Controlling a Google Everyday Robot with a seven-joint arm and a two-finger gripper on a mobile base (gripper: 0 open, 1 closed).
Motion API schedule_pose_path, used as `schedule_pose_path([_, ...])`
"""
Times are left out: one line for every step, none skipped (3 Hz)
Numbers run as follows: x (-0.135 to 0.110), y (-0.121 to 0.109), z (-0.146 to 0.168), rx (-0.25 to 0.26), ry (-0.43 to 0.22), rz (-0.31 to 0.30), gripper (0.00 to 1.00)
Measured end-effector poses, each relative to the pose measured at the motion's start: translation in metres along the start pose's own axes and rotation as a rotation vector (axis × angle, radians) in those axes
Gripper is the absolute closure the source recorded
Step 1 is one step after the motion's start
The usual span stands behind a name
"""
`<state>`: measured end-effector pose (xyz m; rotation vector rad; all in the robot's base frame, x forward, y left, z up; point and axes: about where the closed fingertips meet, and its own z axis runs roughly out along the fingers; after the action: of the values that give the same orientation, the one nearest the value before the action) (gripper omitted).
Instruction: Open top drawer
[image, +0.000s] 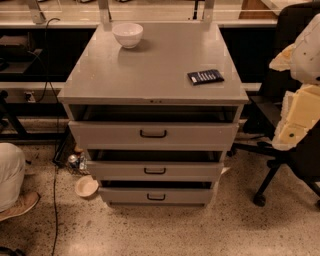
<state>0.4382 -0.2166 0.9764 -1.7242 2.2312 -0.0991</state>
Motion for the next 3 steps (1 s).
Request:
schedule_pose_path([0.0,0.0,0.0,0.0,0.0,0.0,0.0])
schedule_pose_path([0.005,0.002,0.035,0.003,-0.029,0.009,0.0])
schedule_pose_path([0.009,0.006,0.074,-0.007,-0.062,0.018,0.0])
